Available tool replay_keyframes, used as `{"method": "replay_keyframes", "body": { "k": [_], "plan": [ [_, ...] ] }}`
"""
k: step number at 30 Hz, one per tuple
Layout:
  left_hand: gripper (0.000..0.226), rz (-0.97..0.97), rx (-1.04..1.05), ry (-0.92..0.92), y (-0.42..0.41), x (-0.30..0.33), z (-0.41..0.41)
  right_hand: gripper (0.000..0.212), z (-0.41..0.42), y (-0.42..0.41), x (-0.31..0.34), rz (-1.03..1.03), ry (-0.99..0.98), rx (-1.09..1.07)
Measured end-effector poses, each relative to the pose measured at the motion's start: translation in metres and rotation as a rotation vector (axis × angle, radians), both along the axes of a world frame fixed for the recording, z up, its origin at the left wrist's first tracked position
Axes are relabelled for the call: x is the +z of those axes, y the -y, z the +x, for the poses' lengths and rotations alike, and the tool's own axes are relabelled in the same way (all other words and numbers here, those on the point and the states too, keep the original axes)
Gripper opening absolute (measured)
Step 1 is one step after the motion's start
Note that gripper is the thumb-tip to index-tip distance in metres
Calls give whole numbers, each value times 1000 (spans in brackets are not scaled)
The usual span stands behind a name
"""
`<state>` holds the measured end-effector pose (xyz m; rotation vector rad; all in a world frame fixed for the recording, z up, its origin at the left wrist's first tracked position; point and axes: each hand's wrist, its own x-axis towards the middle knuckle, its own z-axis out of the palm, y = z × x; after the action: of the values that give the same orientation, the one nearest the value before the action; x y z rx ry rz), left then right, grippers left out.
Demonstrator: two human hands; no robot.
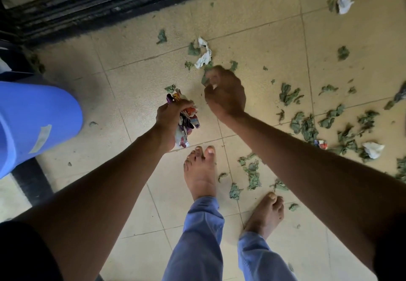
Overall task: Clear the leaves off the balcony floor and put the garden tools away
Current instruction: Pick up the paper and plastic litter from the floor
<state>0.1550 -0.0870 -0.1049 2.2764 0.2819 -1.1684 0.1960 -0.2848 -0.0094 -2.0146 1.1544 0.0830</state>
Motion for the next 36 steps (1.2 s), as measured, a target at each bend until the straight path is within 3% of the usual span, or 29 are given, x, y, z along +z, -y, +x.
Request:
{"method": "replay_keyframes", "body": {
  "k": [2, 4, 6, 7, 9, 10, 11, 12, 16, 19, 22, 25, 29, 32, 36],
  "plan": [
    [33, -36, 42, -53, -6, -6, -2, 29, 16, 13, -10, -147, -24, 49],
    [32, -57, -64, 109, -16, -4, -12, 39, 30, 25, -22, -214, -37, 103],
    [35, -61, 14, 63, -27, -47, 0, 46, 41, 36, -35, -243, -72, 157],
    [39, -133, 142, -103, -25, -54, 28, 45, 45, 41, -40, -252, -102, 178],
    [49, -194, 373, -610, 5, -18, 101, 32, 48, 46, -48, -257, -139, 209],
    [54, -266, 337, -665, 21, 15, 123, 26, 48, 47, -49, -254, -129, 204],
    [49, -291, 283, -504, 29, 43, 116, 21, 45, 46, -48, -248, -103, 178],
    [40, -296, 364, -421, 37, 62, 127, 18, 41, 45, -45, -236, -68, 137],
    [13, -397, 433, -448, 52, 109, 123, 13, 14, 31, -21, -171, 166, -41],
    [23, -433, 531, -507, 60, 125, 113, 9, -17, 17, 8, -6, 286, -189],
    [41, -475, 529, -544, 74, 146, 99, 8, -49, 1, 40, 306, 242, -383],
    [26, -408, 515, -552, 85, 158, 82, 5, -74, -9, 72, 550, 233, -556],
    [28, -390, 451, -622, 94, 169, 51, 4, -100, -20, 96, 859, 139, -659],
    [43, -384, 357, -631, 92, 170, 31, 2, -118, -21, 97, 924, 42, -622],
    [17, -277, 308, -557, 84, 170, -2, 6, -146, -22, 96, 886, -39, -501]
  ]
}}
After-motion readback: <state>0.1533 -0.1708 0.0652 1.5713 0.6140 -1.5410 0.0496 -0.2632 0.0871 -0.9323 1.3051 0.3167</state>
